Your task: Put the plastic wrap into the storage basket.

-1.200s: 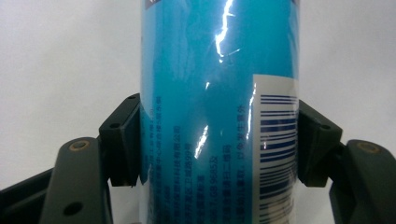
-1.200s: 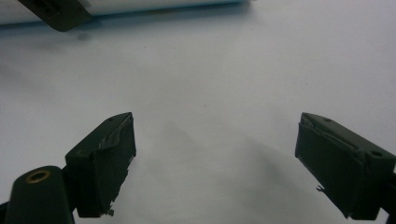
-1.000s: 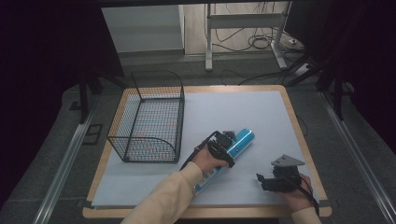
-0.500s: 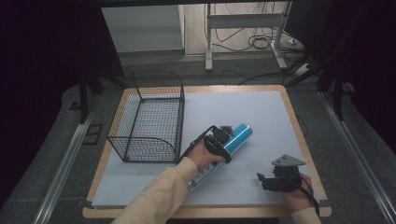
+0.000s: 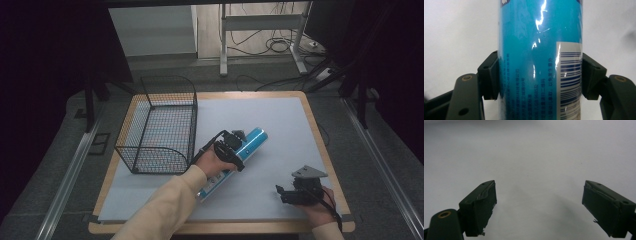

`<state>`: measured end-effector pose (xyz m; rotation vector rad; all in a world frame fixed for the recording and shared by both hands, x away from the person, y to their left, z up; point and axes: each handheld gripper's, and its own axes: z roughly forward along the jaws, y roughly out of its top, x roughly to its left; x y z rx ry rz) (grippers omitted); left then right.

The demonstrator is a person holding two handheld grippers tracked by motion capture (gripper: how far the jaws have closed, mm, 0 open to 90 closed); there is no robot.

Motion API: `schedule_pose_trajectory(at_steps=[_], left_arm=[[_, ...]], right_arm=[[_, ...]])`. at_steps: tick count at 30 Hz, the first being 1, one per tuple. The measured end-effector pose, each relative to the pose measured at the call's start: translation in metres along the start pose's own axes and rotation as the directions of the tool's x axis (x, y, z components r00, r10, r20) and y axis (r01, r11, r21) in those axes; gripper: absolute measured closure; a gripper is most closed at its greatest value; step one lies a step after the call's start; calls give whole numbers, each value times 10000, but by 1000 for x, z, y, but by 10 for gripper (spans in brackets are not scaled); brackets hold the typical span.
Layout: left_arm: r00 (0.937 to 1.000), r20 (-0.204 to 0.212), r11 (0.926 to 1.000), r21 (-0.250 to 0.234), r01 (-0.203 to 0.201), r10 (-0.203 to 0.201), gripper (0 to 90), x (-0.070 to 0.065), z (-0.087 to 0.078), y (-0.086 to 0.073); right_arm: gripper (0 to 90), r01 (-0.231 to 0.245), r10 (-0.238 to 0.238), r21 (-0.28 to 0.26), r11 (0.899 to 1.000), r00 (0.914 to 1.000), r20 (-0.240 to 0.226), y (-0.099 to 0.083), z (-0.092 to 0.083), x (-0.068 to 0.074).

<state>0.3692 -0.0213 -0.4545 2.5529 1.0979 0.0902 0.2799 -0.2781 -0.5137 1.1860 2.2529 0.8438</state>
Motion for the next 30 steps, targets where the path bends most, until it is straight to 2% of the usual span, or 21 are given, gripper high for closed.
schedule_pose_trajectory(at_steps=[14,15,16,19,22,23,24,25,26,30], left_arm=[[9998,-102,9998,5,-187,187,314,2,-14,4],[9998,-101,9999,-37,-144,143,314,2,-16,4],[10000,-42,9997,-216,62,-63,314,1,-16,4],[10000,-47,9996,-261,59,-60,313,2,-21,5],[9999,-166,9996,-294,37,-42,313,4,-24,6],[9995,-264,9998,-113,-149,146,314,5,-26,6],[9996,-256,9995,-322,76,-84,313,4,-26,6],[9992,-371,9998,-152,-126,120,313,6,-28,6],[9991,-405,9998,-120,-163,158,313,7,-29,7],[9990,-425,9999,-87,-131,127,313,9,-32,8]], right_arm=[[126,-31,31,-3,10000,10000,23,0,-1,-1],[126,-26,26,-4,10000,10000,30,0,-1,-1],[126,-25,25,-9,10000,10000,25,0,-1,-1],[126,-22,22,-12,10000,10000,22,0,-1,0],[126,-11,11,-10,10000,10000,19,0,-1,0],[126,-11,11,-8,10000,10000,21,0,-1,0],[126,6,-6,-8,10000,10000,24,0,-1,0],[126,1,0,-31,10000,10000,36,0,0,0],[127,-23,23,-13,10000,10000,27,0,-1,-1],[126,-30,31,-27,10000,10000,38,0,0,-1]])
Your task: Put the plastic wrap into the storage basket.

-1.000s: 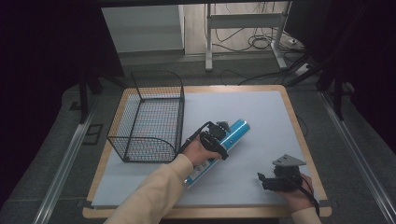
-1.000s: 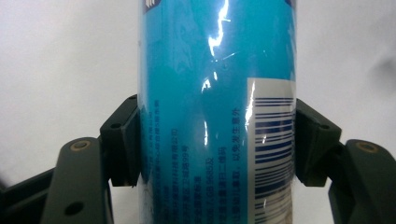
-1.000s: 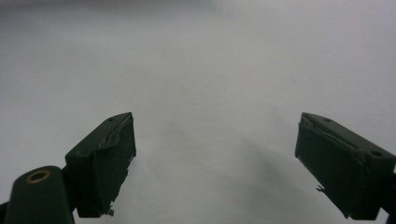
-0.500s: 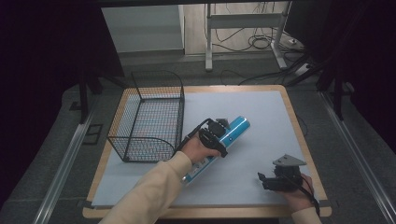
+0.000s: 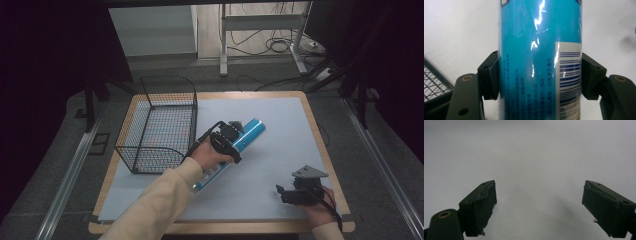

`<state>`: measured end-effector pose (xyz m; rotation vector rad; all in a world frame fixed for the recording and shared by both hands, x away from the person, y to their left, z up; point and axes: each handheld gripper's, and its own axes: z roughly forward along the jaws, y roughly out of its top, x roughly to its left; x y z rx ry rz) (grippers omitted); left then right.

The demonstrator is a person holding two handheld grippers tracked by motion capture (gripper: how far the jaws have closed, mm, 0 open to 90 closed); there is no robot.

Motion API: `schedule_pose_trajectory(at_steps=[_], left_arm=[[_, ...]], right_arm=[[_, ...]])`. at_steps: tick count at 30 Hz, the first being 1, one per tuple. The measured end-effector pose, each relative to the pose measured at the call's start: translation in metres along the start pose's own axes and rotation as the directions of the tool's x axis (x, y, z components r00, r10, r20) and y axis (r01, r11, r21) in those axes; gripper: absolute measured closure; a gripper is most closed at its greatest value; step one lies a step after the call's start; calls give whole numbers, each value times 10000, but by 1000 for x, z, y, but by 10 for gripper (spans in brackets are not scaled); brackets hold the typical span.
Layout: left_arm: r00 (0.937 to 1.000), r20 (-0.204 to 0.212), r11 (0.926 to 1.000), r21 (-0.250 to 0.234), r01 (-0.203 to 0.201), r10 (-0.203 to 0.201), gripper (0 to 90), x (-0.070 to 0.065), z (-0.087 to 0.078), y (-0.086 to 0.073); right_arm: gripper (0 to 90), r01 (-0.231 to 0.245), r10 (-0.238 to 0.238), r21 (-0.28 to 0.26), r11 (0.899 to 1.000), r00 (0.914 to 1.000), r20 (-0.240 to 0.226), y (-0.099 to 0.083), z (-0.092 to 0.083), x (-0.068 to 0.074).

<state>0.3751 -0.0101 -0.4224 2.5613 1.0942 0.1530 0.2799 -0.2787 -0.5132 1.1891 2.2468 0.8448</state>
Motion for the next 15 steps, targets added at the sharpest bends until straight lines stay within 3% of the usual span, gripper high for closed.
schedule_pose_trajectory(at_steps=[8,10,15], left_arm=[[9999,-130,10000,-38,-15,15,314,1,-5,2],[9990,-200,9981,-484,377,-387,314,0,-6,3],[9990,-208,9985,-382,394,-402,314,6,-11,5]], right_arm=[[126,-19,19,-9,10000,10000,-8,0,0,0],[126,10,-10,-41,10000,10000,-25,0,0,0],[127,18,-18,-22,10000,10000,-5,0,0,0]])
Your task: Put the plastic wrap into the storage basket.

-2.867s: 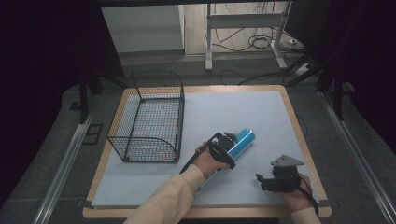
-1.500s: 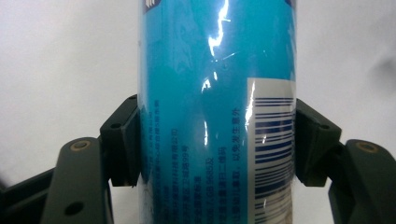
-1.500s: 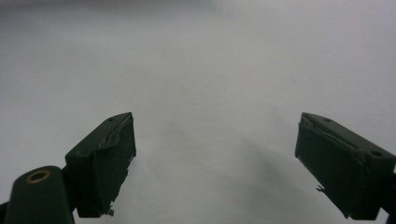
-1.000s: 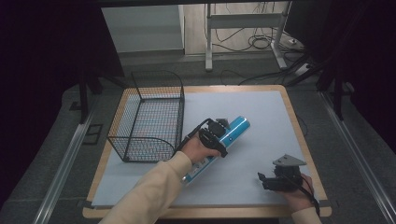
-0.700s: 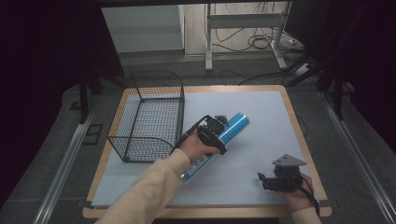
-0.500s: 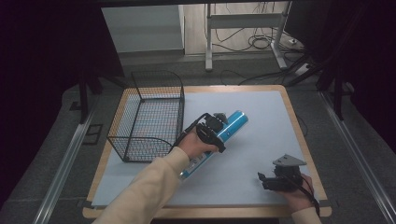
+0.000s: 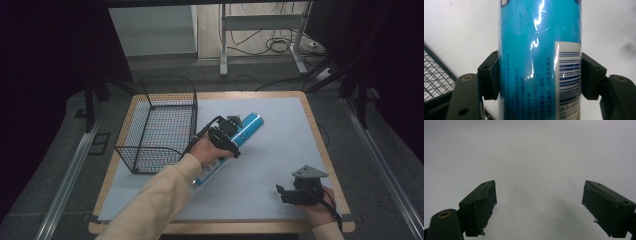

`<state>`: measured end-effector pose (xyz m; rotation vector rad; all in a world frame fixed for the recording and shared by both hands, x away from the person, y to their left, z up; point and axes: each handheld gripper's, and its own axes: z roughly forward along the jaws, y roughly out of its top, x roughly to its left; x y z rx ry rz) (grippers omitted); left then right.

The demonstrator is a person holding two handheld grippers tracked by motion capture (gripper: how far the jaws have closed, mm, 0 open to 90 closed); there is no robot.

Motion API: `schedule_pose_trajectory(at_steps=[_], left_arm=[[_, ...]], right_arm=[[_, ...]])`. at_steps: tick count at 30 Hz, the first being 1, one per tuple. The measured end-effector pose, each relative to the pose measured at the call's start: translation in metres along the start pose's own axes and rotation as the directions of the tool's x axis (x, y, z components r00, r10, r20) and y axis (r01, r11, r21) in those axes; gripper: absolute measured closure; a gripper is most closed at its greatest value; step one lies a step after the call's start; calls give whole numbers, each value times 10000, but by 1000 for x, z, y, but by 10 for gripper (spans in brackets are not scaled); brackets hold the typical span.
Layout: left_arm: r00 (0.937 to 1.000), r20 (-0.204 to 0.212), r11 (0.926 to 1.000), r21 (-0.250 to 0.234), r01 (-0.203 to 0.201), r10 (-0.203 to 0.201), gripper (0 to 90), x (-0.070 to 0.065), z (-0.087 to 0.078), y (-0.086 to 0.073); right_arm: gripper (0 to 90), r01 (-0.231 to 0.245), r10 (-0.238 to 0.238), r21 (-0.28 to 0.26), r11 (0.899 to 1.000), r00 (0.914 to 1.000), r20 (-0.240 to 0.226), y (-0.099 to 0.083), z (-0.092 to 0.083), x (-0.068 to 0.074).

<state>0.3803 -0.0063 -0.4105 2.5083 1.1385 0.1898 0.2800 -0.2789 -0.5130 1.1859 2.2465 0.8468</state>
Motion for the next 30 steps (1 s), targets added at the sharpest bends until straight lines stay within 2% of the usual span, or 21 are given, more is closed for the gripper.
schedule_pose_trajectory(at_steps=[3,5,21,30], left_arm=[[10000,-42,10000,36,-16,16,314,2,-2,1],[9998,-220,10000,-63,9,-10,314,3,-3,1],[9998,-145,9999,76,113,-112,314,15,-6,9],[9998,-219,10000,-3,22,-22,314,23,-20,19]], right_arm=[[126,-36,36,0,10000,10000,8,0,0,0],[126,-43,43,9,10000,10000,11,0,0,0],[126,-21,21,-3,10000,10000,-3,0,1,0],[126,-34,34,-12,10000,10000,-20,0,1,-2]])
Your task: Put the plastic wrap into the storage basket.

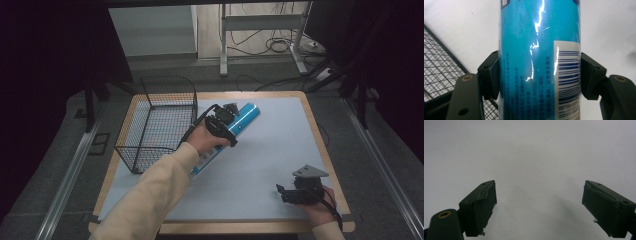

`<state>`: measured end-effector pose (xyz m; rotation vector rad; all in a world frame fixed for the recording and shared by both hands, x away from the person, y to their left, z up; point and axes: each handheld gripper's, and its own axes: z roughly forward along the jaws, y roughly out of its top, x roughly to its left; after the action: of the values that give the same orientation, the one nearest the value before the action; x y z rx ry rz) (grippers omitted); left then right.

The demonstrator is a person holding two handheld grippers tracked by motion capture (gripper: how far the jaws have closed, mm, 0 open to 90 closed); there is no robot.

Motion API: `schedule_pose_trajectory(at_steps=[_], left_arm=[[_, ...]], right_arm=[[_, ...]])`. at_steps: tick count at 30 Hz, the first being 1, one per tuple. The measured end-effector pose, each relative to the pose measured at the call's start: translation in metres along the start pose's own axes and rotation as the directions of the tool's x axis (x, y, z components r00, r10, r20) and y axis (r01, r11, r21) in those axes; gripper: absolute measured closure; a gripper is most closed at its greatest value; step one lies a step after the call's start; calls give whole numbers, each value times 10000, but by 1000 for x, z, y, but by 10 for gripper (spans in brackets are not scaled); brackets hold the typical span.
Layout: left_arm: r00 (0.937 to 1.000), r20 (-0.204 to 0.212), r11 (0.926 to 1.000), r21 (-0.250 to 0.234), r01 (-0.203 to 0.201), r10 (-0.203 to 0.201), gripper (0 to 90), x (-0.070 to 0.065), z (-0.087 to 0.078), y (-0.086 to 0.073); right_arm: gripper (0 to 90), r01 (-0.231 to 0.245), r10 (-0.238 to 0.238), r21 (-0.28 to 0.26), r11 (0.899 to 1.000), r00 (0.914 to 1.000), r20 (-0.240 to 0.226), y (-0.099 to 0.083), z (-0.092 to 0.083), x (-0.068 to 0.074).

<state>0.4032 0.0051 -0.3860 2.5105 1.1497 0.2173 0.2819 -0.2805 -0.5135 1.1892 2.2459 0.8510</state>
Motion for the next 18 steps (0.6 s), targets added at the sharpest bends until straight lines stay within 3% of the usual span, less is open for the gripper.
schedule_pose_trajectory(at_steps=[18], left_arm=[[9998,-182,9998,-213,26,-29,314,11,-28,17]], right_arm=[[126,10,-10,-17,10000,10000,-29,0,0,-1]])
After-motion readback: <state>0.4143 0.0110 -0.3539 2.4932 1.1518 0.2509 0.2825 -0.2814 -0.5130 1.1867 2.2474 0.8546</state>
